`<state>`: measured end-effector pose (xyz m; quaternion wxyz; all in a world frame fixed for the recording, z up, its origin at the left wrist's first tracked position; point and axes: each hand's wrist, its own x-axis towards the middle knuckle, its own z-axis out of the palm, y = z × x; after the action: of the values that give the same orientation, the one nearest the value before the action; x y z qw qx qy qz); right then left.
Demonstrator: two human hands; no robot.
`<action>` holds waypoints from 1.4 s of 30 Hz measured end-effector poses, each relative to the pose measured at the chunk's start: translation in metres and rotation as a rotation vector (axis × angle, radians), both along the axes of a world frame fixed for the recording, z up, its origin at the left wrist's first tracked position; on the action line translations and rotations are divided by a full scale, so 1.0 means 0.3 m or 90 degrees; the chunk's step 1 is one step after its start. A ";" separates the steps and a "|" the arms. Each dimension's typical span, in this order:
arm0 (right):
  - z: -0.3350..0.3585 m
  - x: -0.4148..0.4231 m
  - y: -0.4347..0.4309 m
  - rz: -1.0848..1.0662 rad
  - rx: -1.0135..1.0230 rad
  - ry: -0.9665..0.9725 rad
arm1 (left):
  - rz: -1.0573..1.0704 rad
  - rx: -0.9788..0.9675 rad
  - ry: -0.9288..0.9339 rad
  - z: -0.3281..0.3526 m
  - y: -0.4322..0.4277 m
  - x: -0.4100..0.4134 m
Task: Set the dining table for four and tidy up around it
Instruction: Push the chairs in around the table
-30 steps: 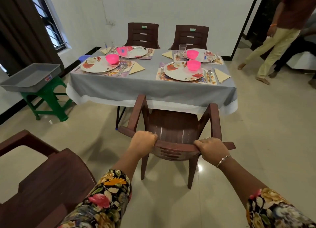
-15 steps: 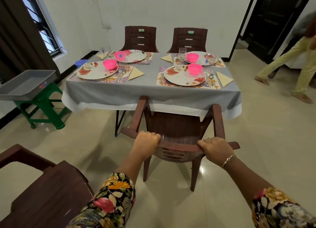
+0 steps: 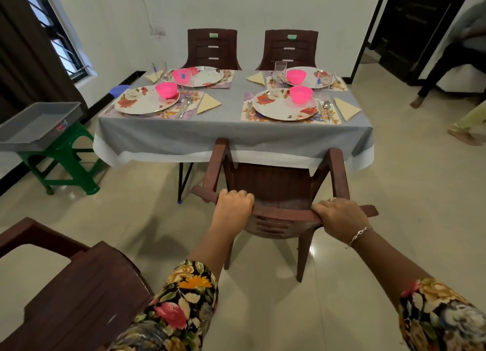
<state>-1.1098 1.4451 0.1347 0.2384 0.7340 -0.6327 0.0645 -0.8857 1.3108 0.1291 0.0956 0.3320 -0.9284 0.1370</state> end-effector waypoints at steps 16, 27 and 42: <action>-0.106 0.519 0.515 -0.135 -0.037 -0.104 | 0.221 0.192 0.051 -0.063 0.604 0.442; -0.099 1.120 0.841 -0.054 -0.023 -0.196 | 0.269 0.200 0.050 -0.037 1.135 1.115; 0.059 2.178 0.677 0.086 0.016 -0.252 | 0.357 0.062 0.084 0.244 1.153 2.169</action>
<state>-0.4563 1.6481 0.1524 0.0956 0.7509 -0.6171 0.2151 -0.2351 1.6568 0.2024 0.0982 0.5884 -0.7974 0.0912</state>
